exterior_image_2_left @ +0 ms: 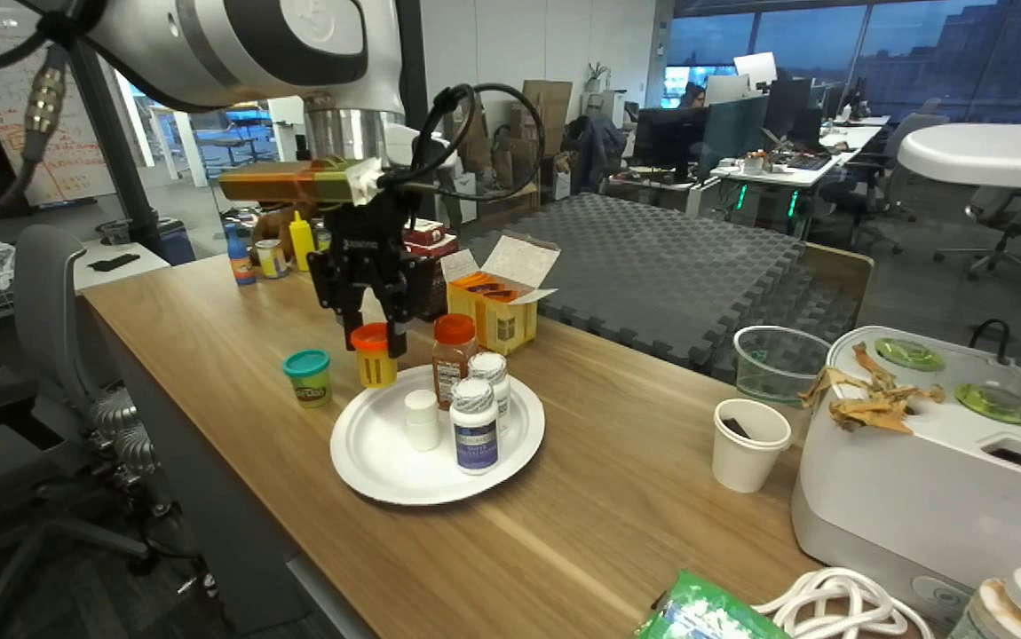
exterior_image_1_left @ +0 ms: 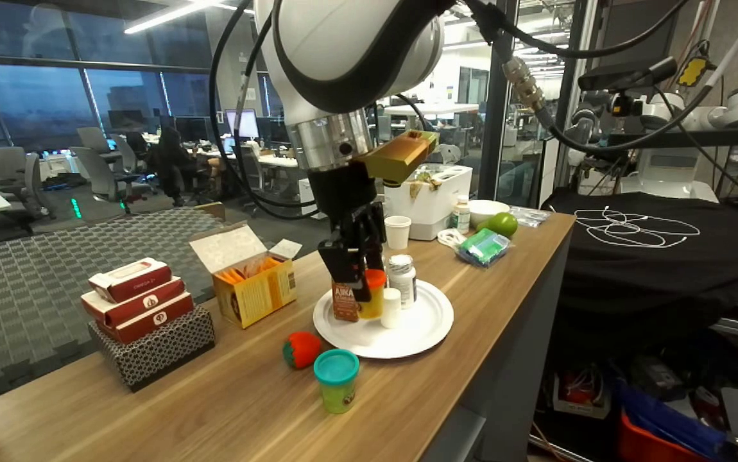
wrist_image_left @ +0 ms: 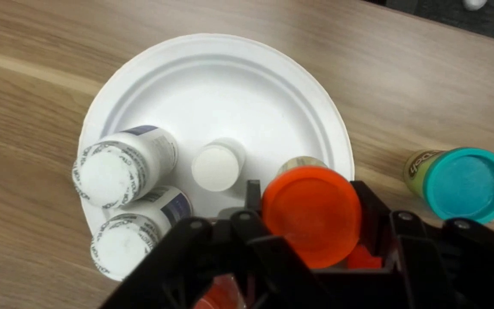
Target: Move the bottle on the white plate away from you then put all the bottles and the orange plushie on the white plate
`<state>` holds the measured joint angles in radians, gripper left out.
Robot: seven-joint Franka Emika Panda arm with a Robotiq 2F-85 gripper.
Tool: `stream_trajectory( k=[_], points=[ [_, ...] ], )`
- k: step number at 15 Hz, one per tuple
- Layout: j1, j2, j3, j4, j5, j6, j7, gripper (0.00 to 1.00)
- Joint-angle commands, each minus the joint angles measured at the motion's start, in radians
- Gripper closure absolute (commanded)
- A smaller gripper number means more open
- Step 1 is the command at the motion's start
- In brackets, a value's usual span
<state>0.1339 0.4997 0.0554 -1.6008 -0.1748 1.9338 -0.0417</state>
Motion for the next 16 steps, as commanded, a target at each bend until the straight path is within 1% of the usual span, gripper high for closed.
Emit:
stream_trajectory(
  k=[1,8,14,16],
  points=[
    [-0.016,-0.014,0.016,-0.028,0.027,0.042,-0.035,0.72],
    [-0.013,-0.017,0.015,-0.077,0.019,0.133,-0.045,0.72],
    [-0.007,-0.019,0.005,-0.113,-0.011,0.177,-0.050,0.72],
    [-0.002,-0.017,-0.003,-0.121,-0.037,0.195,-0.047,0.72]
  ],
)
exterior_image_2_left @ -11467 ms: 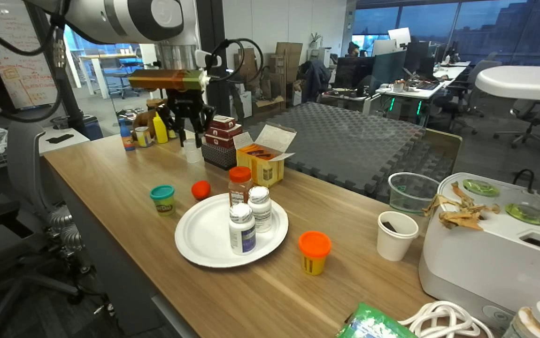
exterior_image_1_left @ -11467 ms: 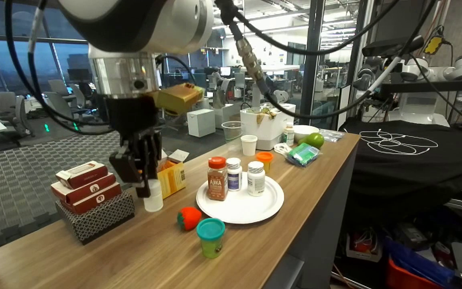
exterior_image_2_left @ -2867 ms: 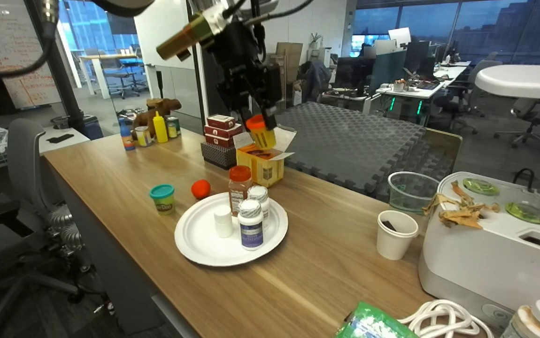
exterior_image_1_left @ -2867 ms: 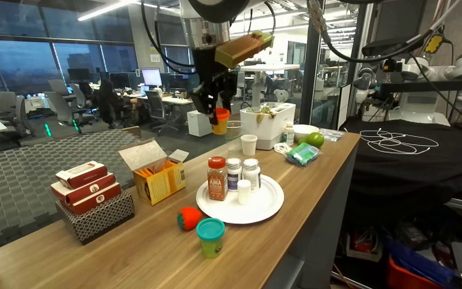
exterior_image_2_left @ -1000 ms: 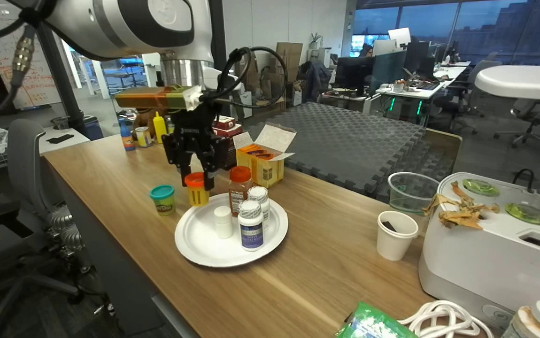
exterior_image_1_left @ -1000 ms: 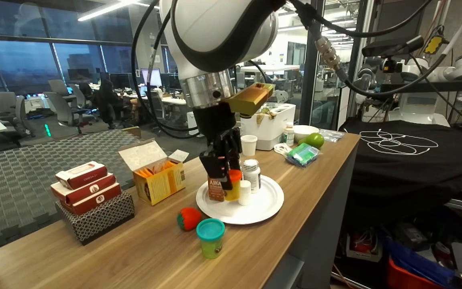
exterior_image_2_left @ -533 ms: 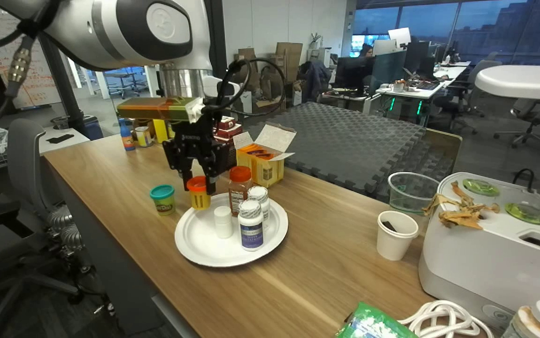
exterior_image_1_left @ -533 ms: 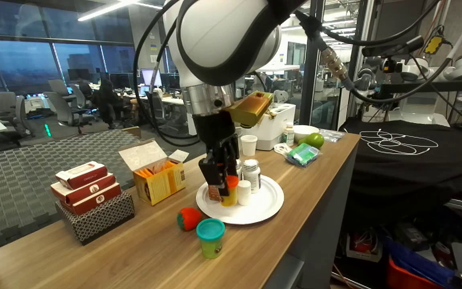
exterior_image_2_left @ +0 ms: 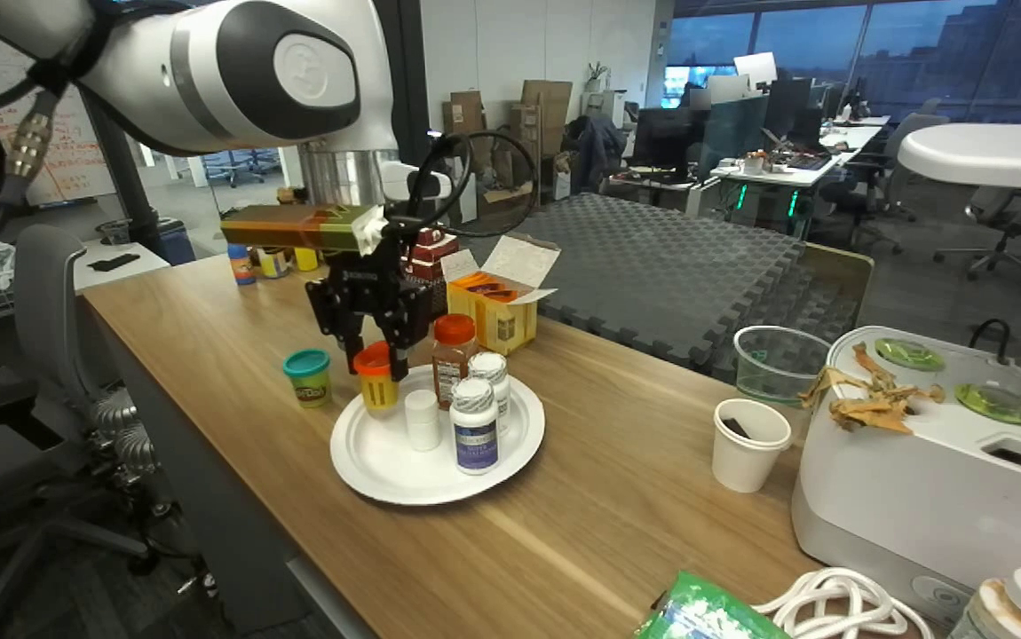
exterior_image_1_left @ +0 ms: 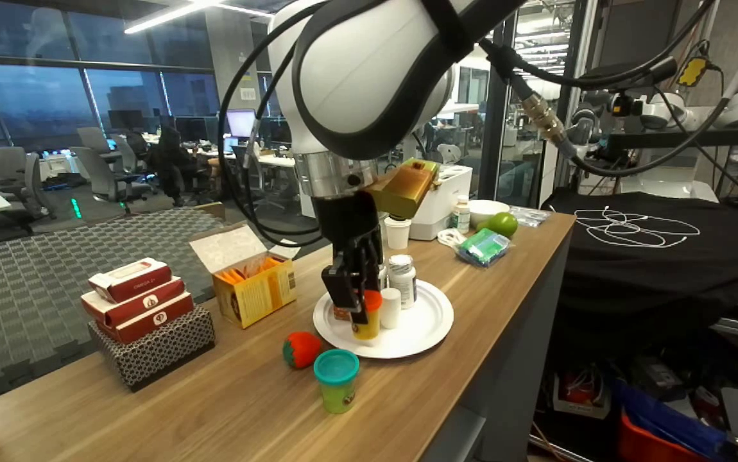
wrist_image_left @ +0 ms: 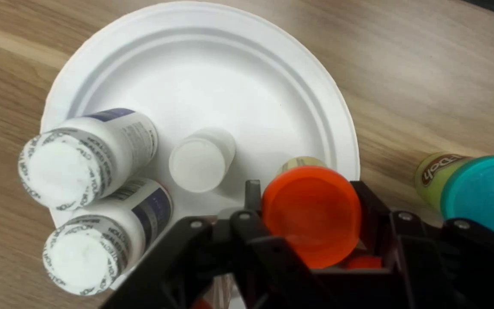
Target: Move the bottle on the white plate away from you then put all the bottles and the orange plushie on the white plate
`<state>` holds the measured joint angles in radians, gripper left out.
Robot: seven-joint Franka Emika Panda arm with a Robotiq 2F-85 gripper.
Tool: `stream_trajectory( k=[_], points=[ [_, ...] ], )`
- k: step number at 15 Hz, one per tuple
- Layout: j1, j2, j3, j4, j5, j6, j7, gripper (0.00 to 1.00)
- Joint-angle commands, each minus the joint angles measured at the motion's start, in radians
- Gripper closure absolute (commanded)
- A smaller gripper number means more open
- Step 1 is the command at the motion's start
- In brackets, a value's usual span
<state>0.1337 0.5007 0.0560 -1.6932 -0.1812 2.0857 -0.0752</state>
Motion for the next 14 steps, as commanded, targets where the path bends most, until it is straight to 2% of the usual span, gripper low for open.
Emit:
stream_trajectory(
  k=[1,6,12,13,14],
  points=[
    [-0.003,-0.017,-0.004,-0.031,-0.037,0.049,-0.016,0.72],
    [-0.008,-0.006,-0.015,-0.031,-0.067,0.083,-0.014,0.72],
    [-0.021,0.001,-0.007,-0.027,-0.049,0.087,-0.039,0.72],
    [-0.021,0.001,-0.007,-0.027,-0.049,0.087,-0.041,0.57],
    [-0.023,0.000,-0.005,-0.027,-0.046,0.086,-0.045,0.22]
  ],
)
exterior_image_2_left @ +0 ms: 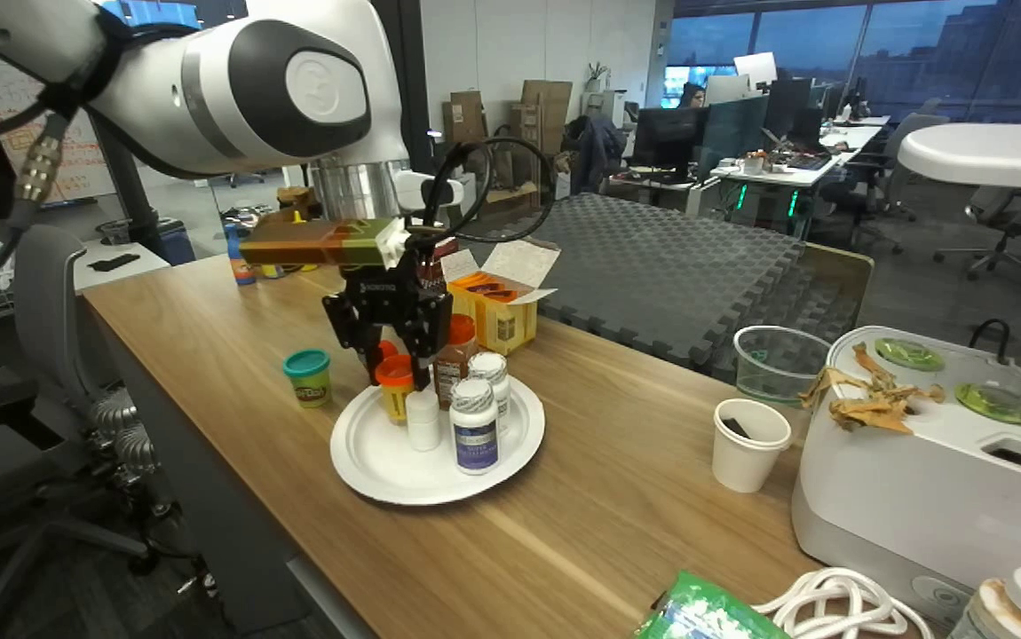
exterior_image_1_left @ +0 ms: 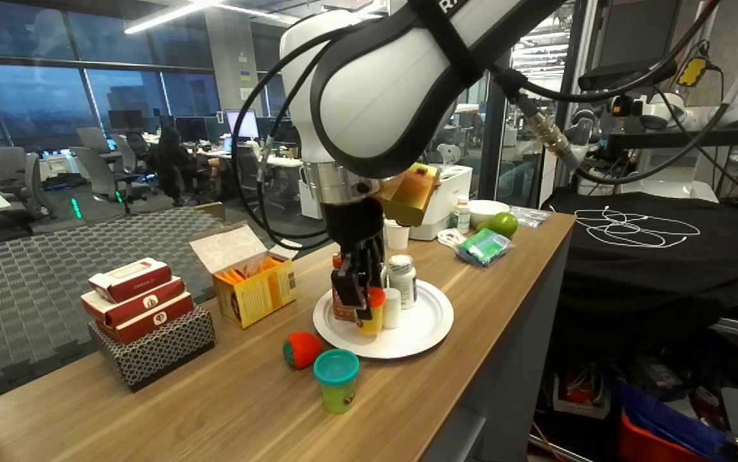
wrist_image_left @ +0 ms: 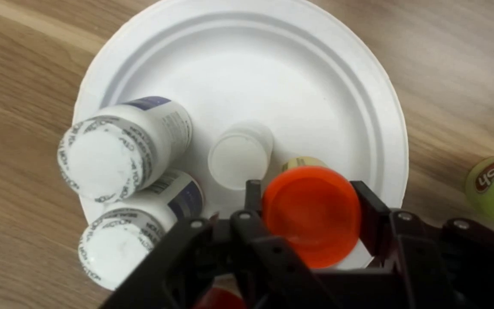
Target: Move the bottle on the white plate away from you then put all the bottles and the orange plushie on the white plate
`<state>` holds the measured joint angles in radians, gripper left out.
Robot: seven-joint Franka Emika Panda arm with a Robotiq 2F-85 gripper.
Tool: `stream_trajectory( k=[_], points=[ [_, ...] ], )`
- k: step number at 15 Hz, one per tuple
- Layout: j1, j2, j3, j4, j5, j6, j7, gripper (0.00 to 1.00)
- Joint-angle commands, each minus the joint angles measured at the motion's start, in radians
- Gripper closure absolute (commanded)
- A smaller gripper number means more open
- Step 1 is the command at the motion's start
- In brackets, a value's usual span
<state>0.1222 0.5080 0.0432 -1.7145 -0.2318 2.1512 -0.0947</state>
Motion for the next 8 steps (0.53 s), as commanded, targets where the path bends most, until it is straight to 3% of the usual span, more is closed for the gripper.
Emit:
stream_trajectory(
  k=[1,2,5,8],
  points=[
    [-0.012,-0.008,0.008,-0.006,0.007,0.020,-0.028,0.22],
    [-0.013,-0.008,0.010,-0.006,0.009,0.019,-0.032,0.21],
    [-0.015,-0.009,0.011,-0.007,0.011,0.021,-0.036,0.00],
    [-0.016,-0.011,0.013,-0.008,0.013,0.023,-0.040,0.00]
  ],
)
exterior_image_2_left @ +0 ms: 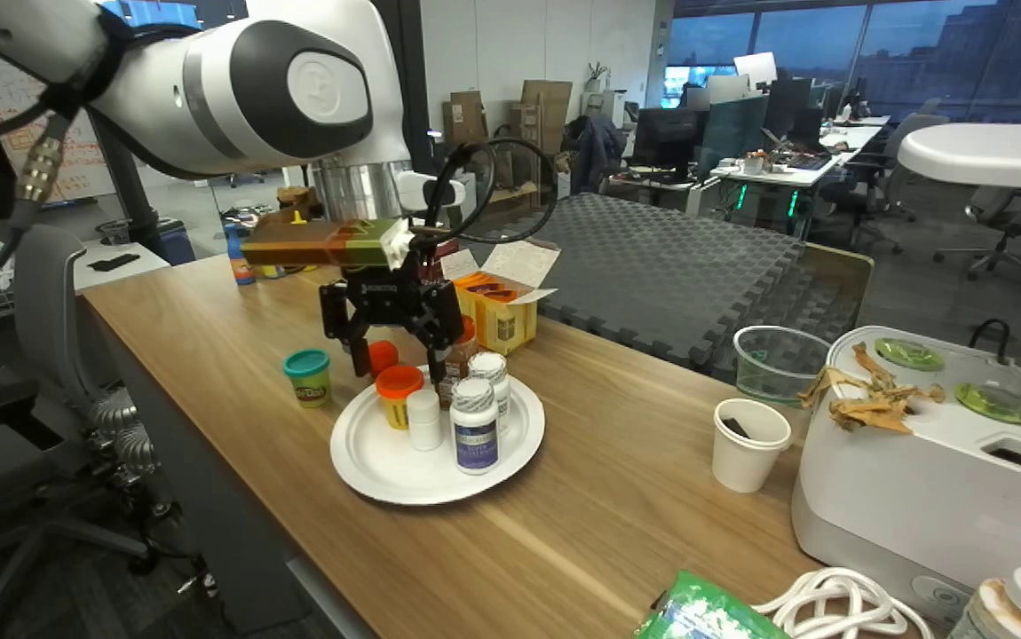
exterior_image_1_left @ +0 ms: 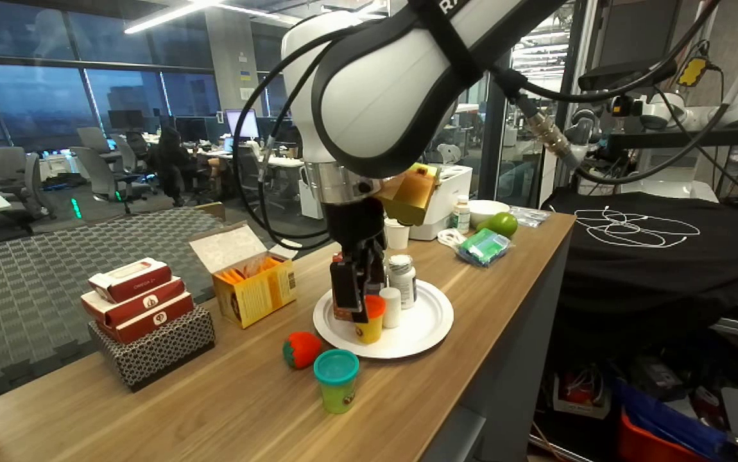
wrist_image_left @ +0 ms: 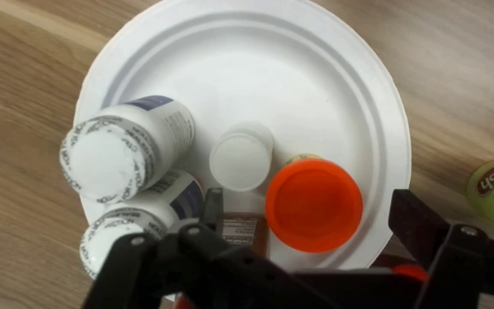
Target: Move the bottle on the white plate away from you then put all the bottles and the orange plushie on the white plate
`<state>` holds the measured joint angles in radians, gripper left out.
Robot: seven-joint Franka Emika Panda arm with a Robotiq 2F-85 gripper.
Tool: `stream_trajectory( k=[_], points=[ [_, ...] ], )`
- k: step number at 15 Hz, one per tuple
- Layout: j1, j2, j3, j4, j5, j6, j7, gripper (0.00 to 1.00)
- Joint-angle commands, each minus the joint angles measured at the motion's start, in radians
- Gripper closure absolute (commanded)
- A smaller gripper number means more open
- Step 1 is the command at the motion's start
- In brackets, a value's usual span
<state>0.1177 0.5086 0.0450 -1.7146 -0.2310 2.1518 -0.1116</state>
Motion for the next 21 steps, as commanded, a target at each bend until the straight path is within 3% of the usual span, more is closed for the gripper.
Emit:
stream_trajectory(
  k=[1,8,13,19,20,21],
  points=[
    [-0.012,-0.013,0.012,-0.009,0.014,0.023,-0.025,0.00],
    [0.000,-0.108,0.005,-0.035,-0.012,-0.006,-0.011,0.00],
    [0.001,-0.203,0.007,-0.005,-0.003,-0.183,0.004,0.00],
    [0.010,-0.215,0.032,0.155,0.019,-0.354,-0.008,0.00],
    [0.003,-0.212,0.027,0.085,0.002,-0.285,-0.002,0.00],
    [0.005,-0.212,0.031,0.110,0.003,-0.309,-0.002,0.00]
  ],
)
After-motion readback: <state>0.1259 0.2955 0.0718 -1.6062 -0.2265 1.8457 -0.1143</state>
